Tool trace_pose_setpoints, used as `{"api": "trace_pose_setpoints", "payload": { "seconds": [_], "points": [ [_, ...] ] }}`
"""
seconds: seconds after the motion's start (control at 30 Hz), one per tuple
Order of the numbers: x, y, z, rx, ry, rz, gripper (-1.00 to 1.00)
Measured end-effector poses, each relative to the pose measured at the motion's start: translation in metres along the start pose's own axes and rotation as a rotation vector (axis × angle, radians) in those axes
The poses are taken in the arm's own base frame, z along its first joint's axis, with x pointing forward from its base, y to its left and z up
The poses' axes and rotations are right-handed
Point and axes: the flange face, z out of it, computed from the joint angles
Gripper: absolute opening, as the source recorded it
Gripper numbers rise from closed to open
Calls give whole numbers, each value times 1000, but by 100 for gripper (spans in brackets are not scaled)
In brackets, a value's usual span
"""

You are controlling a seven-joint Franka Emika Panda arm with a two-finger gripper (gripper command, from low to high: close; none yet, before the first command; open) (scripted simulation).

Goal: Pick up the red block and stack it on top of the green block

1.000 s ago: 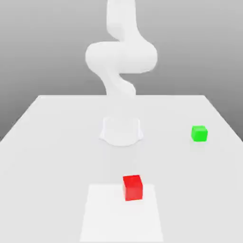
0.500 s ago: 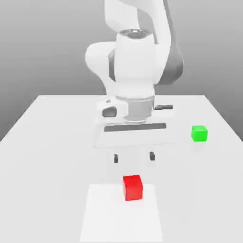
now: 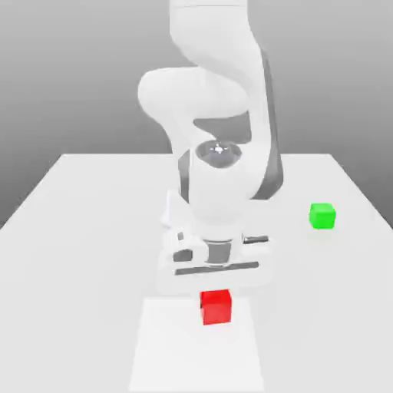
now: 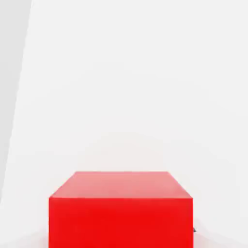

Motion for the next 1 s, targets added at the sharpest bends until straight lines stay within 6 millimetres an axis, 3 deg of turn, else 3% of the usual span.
{"api": "trace_pose_setpoints", "payload": {
  "seconds": [0.2,0.3,0.47,0.63,0.8,1.0],
  "points": [
    [0,0,-49,0,0,-1,-100],
    [-31,-29,-62,6,-3,-131,-100],
    [-117,-81,-75,17,-9,-446,-100],
    [-216,-106,-84,21,-13,-773,-100],
    [-316,-99,-91,17,-13,-1099,-100],
    [-424,-52,-95,4,-5,-1490,-100]
  ]
}}
